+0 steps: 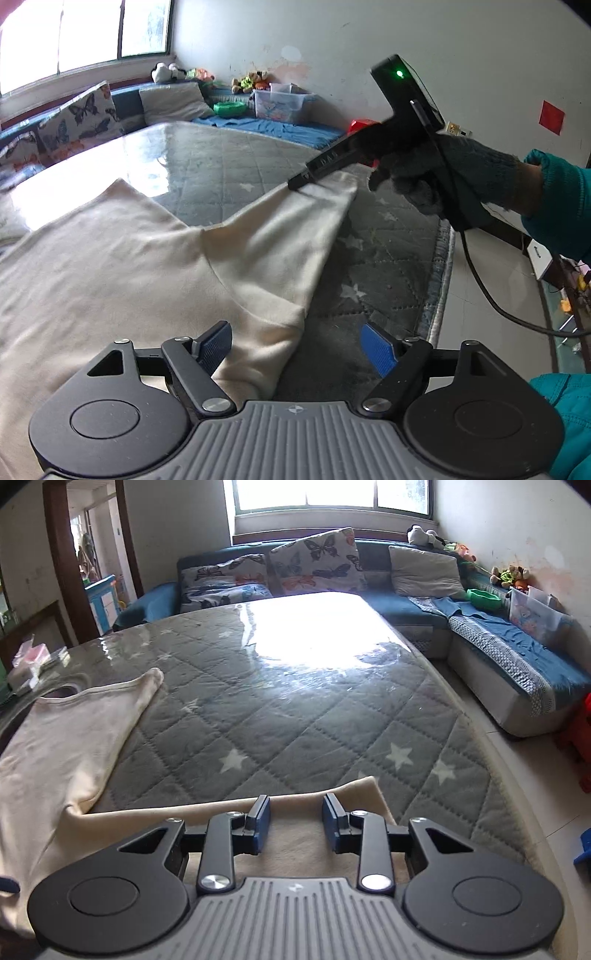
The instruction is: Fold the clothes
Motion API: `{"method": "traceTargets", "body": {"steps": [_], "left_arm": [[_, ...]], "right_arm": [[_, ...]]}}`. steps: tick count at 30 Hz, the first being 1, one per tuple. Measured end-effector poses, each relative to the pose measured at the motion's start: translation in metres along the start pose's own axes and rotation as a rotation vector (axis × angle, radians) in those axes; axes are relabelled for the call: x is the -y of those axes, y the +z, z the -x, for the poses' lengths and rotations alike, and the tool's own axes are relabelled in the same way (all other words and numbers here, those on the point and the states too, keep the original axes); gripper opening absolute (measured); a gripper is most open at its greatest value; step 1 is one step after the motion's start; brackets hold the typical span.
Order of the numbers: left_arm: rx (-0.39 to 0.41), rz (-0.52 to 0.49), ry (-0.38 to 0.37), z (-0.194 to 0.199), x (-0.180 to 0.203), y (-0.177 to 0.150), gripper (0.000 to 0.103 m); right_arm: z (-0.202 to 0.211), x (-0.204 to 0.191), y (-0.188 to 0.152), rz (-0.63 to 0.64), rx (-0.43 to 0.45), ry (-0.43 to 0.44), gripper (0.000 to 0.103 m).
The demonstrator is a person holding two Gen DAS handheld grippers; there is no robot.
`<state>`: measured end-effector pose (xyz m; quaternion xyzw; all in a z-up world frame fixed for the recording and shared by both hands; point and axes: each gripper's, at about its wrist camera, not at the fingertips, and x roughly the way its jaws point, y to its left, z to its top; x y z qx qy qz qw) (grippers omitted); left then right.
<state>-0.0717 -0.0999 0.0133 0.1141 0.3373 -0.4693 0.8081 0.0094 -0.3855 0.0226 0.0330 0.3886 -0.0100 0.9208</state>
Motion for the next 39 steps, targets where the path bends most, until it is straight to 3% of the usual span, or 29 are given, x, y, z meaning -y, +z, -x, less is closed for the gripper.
{"method": "traceTargets", "body": {"steps": [6, 10, 14, 16, 20, 26, 28, 30, 39], "left_arm": [[0.023, -0.045, -0.009, 0.002, 0.016, -0.005, 0.084], [0.079, -0.048, 0.065, 0.030, 0.005, -0.008, 0.084], [0.116, 0.007, 0.169, 0.060, -0.019, -0.016, 0.083], [0.111, 0.044, 0.227, 0.069, -0.030, -0.021, 0.082], [0.140, 0.125, 0.292, 0.085, -0.048, -0.029, 0.077], [0.148, 0.228, 0.360, 0.088, -0.069, -0.036, 0.054], [0.130, 0.219, 0.380, 0.085, -0.068, -0.041, 0.041], [0.118, 0.193, 0.381, 0.083, -0.064, -0.046, 0.039], [0.097, 0.079, 0.364, 0.087, -0.044, -0.058, 0.039]], "right_arm": [[-0.012, 0.001, 0.009, 0.058, 0.019, -0.073, 0.035], [-0.001, -0.011, 0.011, 0.127, 0.037, -0.076, 0.035], [0.023, -0.038, 0.013, 0.209, 0.075, 0.009, 0.037], [0.034, -0.057, 0.014, 0.255, 0.091, 0.068, 0.043], [0.051, -0.102, 0.011, 0.375, 0.119, 0.184, 0.044], [0.052, -0.166, -0.001, 0.523, 0.093, 0.323, 0.045], [0.049, -0.180, -0.008, 0.545, 0.073, 0.355, 0.045], [0.048, -0.193, -0.015, 0.570, 0.059, 0.385, 0.045], [0.058, -0.228, -0.053, 0.734, 0.007, 0.490, 0.045]]}}
